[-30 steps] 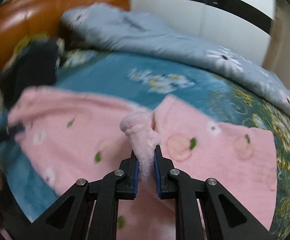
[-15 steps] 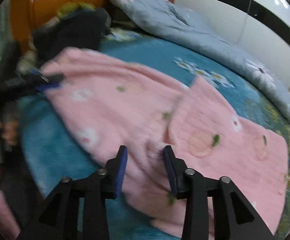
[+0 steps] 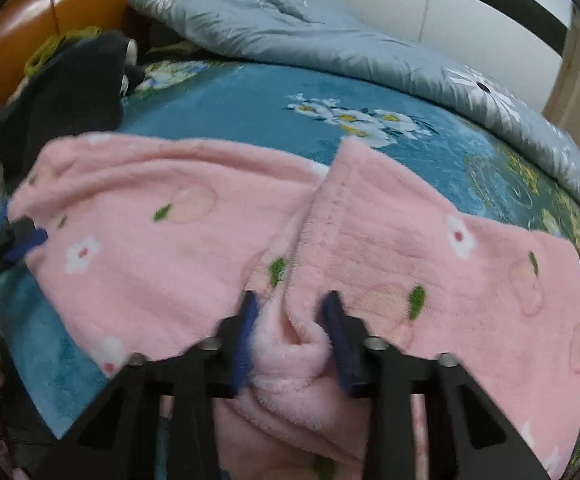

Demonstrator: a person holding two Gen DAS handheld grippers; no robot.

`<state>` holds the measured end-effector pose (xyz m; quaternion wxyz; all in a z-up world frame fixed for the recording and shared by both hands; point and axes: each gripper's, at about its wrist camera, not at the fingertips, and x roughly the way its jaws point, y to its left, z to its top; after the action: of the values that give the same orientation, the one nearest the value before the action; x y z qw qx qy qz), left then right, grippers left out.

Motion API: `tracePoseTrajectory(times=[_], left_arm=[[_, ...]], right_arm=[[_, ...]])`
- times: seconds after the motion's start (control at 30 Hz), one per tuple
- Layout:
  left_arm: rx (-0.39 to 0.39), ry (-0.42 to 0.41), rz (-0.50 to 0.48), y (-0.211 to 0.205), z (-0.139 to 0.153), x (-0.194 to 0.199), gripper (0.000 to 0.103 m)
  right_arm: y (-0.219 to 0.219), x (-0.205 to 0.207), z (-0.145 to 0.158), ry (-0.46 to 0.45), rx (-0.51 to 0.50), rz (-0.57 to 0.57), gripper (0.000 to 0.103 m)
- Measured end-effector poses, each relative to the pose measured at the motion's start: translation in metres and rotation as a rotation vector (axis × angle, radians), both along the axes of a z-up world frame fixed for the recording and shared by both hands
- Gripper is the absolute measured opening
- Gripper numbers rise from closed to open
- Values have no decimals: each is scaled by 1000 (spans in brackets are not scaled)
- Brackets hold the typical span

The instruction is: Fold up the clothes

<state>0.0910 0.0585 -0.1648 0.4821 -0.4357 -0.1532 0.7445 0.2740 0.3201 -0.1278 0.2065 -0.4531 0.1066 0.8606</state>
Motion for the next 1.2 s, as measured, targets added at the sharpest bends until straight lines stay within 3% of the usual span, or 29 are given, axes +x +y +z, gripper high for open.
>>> tracePoseTrajectory(times=[0.07, 0.1, 0.17, 0.3, 0.43, 0.57, 0.67, 0.73, 0.83, 0.9, 1.07, 1.2], left_arm=[[9, -11, -2, -1, -1, -1, 72], [12, -14, -2, -1, 0, -1, 72], [18, -18, -4, -1, 0, -1, 72], [31, -19, -7, -3, 1, -1, 72], [37, -15, 0, -6, 2, -2, 72], [34, 1, 9, -9, 5, 1, 72], [39, 41, 21, -16, 13, 5, 72], [52, 70, 62, -27, 21, 7, 72], [46, 91, 199, -52, 30, 6, 72], [2, 51, 271, -65, 26, 1, 72], [-42, -177, 362, -78, -9, -15, 72], [2, -195, 316, -57, -10, -32, 72]], right_arm=[[8, 4, 1, -3, -21, -34, 22], [11, 6, 2, -7, -26, -45, 11], [9, 10, 3, -5, -43, -38, 9], [-6, 12, 27, 85, -52, 21, 9], [-23, 2, 22, 35, -38, 80, 9], [-23, -2, -1, -25, -61, 60, 9], [-19, 1, 2, -8, -79, 66, 13], [-23, 4, 10, 18, -69, 92, 29], [-22, 18, 30, 114, -14, 79, 45], [-16, 28, 36, 163, -1, 41, 47], [6, 54, 35, 253, -43, -49, 47], [25, 80, 30, 296, -80, -119, 47]])
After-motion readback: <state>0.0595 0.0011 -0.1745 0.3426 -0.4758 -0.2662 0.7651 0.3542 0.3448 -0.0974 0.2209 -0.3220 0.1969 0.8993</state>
